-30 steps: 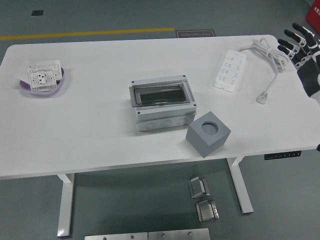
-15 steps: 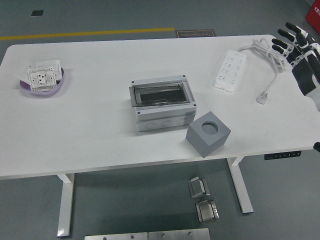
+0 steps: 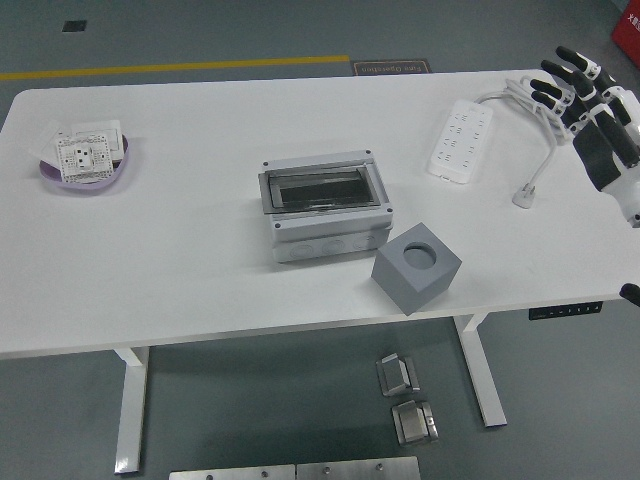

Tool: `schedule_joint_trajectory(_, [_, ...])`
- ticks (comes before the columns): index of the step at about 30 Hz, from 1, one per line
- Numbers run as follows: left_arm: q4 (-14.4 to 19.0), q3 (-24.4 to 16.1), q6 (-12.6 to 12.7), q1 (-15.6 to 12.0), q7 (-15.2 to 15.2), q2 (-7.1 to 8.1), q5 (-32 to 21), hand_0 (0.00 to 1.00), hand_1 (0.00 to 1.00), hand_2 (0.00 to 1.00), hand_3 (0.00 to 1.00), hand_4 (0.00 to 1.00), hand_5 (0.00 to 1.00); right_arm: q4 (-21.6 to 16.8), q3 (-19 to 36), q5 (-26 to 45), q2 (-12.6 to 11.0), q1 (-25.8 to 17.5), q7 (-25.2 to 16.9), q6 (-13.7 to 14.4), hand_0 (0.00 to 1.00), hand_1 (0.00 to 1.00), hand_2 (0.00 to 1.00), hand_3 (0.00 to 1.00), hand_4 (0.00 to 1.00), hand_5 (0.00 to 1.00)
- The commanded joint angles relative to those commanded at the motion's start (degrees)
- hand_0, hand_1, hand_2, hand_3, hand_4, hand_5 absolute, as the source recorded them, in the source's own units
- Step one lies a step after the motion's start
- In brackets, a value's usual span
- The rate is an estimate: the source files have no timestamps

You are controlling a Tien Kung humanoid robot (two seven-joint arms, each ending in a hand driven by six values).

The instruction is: Pick up the cylinder from the cube,place it in the box,flap close box

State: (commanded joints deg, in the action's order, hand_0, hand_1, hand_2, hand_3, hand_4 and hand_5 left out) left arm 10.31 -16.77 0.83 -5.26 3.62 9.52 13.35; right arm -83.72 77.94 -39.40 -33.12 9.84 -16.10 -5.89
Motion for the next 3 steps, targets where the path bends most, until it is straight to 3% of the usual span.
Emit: schedule_joint_trajectory(3, [0.0,0.8,0.0,0.0,0.2,-0.25,-0.9,0.642,0.634,0.551,0.587,0.612,0.246,0.3,0.0,0.0,0.2,-0.3,0.0,0.0,0.878,0.793,0.849,0.848,0.779,0.523])
